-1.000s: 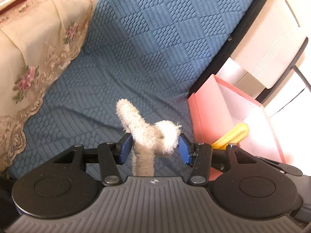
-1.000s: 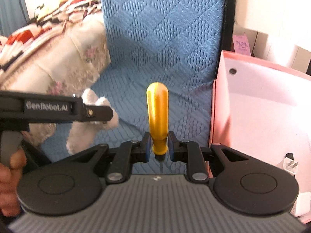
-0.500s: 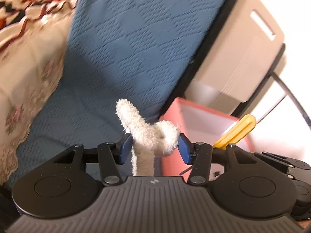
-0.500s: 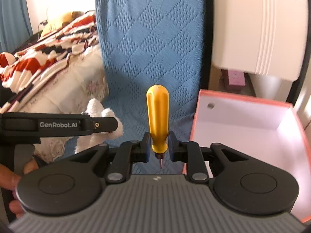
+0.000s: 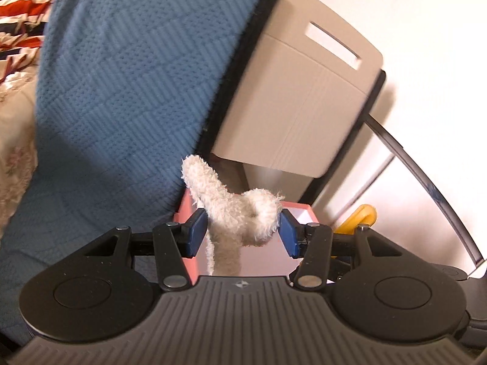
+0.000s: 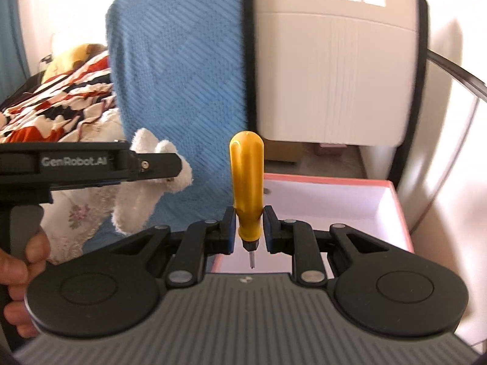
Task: Organize rigid objects
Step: 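Carry the plush with the left tool while the right tool carries the screwdriver to the box, then open the left tool over the pink box while the right tool releases the screwdriver inside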
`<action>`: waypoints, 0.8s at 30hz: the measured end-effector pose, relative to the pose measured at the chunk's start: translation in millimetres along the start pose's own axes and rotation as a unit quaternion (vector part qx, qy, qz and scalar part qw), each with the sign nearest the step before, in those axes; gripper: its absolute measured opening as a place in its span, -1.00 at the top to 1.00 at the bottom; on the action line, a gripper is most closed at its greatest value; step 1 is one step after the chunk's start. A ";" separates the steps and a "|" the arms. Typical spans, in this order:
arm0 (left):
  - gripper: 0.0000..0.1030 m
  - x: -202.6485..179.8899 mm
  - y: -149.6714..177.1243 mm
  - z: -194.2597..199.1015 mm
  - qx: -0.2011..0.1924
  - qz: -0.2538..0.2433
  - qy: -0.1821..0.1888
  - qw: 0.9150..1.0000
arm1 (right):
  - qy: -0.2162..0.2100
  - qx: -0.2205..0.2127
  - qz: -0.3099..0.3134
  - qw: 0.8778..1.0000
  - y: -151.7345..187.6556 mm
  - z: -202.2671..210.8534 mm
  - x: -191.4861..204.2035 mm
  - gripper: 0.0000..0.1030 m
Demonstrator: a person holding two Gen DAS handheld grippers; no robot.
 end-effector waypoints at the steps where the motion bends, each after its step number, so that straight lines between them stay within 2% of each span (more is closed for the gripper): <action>1: -0.11 -4.2 3.2 -5.4 0.004 -0.002 0.001 1.000 | 0.004 0.006 -0.003 1.000 3.9 -2.7 -6.6 0.57; 5: -0.11 -13.9 24.1 -30.7 0.028 -0.006 0.007 1.000 | 0.023 0.039 -0.014 0.999 26.5 -17.2 -30.6 0.57; 13: -0.11 -8.9 79.4 -91.2 0.104 -0.003 -0.002 0.995 | 0.050 0.106 -0.050 0.992 82.0 -55.0 -66.4 0.56; 18: -0.11 -4.3 95.8 -102.4 0.123 -0.011 -0.003 0.992 | 0.056 0.136 -0.070 0.987 112.0 -66.9 -81.5 0.56; 24: -0.13 -6.6 98.2 -103.7 0.129 -0.027 -0.006 0.991 | 0.045 0.142 -0.102 0.984 119.1 -71.4 -86.1 0.55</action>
Point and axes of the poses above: each gripper's, at about its wrist camera, not at the fingertips, and z roughly against the way its jaws point, x to its left, y to its underside, the point moved 10 cm from there along -z, roughly the way its jaws point, and after that the axes turned 3 degrees about y, right-handed, at the moved point
